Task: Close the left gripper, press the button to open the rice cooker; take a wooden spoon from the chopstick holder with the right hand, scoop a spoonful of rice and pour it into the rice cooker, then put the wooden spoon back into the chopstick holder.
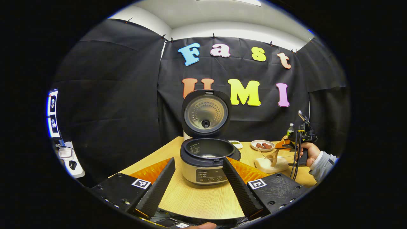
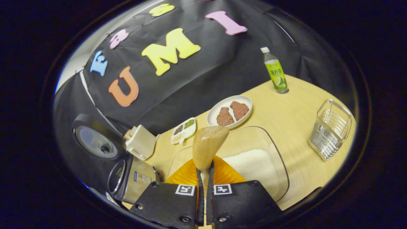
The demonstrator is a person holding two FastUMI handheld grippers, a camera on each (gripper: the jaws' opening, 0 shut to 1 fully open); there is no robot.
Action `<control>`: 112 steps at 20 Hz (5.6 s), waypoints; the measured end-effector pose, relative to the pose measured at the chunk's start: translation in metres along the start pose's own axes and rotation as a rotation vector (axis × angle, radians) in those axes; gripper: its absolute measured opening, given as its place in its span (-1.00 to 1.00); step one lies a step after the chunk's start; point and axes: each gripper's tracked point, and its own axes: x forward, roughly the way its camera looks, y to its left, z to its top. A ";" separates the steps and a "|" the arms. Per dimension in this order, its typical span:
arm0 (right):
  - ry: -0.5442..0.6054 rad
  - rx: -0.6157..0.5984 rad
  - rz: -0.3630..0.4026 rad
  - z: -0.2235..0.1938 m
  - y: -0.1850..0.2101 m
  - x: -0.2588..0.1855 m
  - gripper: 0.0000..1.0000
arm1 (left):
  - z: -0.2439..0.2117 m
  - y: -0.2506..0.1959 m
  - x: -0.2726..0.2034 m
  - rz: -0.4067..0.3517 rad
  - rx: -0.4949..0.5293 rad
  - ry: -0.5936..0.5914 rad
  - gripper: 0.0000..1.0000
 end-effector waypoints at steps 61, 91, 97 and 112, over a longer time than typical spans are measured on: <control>-0.004 0.426 0.364 -0.049 0.279 -0.035 -0.85 | 0.006 0.082 -0.068 0.056 0.008 -0.064 0.92; -0.189 -0.466 0.196 -0.064 0.331 -0.037 -0.82 | -0.009 0.055 -0.061 0.000 0.005 -0.027 0.92; -0.279 -0.588 0.185 -0.049 0.334 -0.045 -0.82 | -0.012 0.055 -0.063 -0.002 0.002 -0.024 0.92; -0.455 -0.991 0.230 -0.062 0.352 -0.062 -0.81 | -0.008 0.050 -0.072 -0.003 0.006 -0.018 0.92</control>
